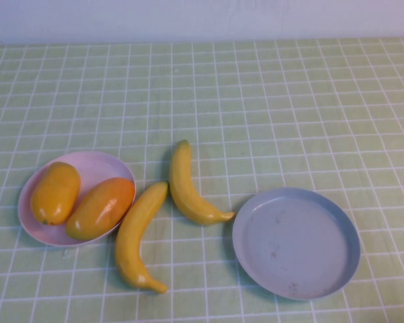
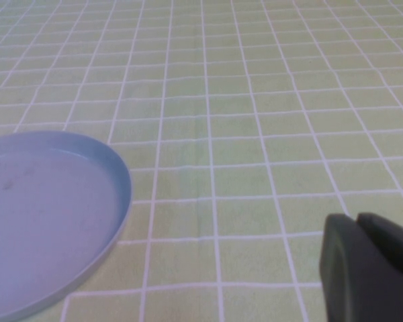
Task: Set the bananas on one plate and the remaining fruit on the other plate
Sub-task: Put another type of fruit in the right plate
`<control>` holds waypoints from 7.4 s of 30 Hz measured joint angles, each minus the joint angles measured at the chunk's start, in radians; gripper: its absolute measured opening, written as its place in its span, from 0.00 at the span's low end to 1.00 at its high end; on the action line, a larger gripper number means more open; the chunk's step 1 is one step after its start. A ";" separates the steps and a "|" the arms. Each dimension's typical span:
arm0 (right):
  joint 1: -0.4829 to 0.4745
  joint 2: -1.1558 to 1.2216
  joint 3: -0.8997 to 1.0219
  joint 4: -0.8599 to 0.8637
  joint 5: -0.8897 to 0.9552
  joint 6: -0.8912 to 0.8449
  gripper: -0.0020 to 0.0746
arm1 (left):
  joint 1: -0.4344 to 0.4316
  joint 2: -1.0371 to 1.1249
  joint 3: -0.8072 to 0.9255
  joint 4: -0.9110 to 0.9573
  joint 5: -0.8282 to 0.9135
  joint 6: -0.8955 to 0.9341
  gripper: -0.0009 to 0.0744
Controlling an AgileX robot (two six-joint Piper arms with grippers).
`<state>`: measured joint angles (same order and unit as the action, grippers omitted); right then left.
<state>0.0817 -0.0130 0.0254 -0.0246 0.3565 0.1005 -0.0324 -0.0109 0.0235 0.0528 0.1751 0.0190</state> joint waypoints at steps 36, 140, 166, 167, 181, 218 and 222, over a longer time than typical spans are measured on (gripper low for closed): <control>0.000 0.000 0.000 0.000 0.000 0.000 0.01 | 0.000 0.000 0.002 -0.007 0.196 -0.019 0.01; 0.622 2.325 -2.097 0.131 0.777 -0.179 0.67 | 0.000 0.000 0.002 -0.007 0.199 -0.019 0.01; 0.626 2.106 -1.914 0.108 0.707 -0.151 0.44 | 0.000 0.000 0.002 -0.007 0.201 -0.019 0.01; 0.620 2.072 -1.866 0.108 0.682 -0.136 0.44 | 0.000 0.000 0.002 -0.007 0.201 -0.019 0.01; 0.458 1.755 -1.253 0.155 0.568 0.002 0.44 | 0.000 0.000 0.002 -0.007 0.201 -0.019 0.01; 0.611 1.725 -1.359 0.227 0.558 0.004 0.64 | 0.000 0.000 0.002 -0.007 0.201 -0.019 0.01; 0.715 1.817 -1.472 0.250 0.552 0.004 0.62 | 0.000 0.000 0.002 -0.007 0.201 -0.019 0.01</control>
<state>0.7965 1.8042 -1.4467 0.2254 0.9088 0.1042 -0.0324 -0.0109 0.0259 0.0460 0.3758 0.0000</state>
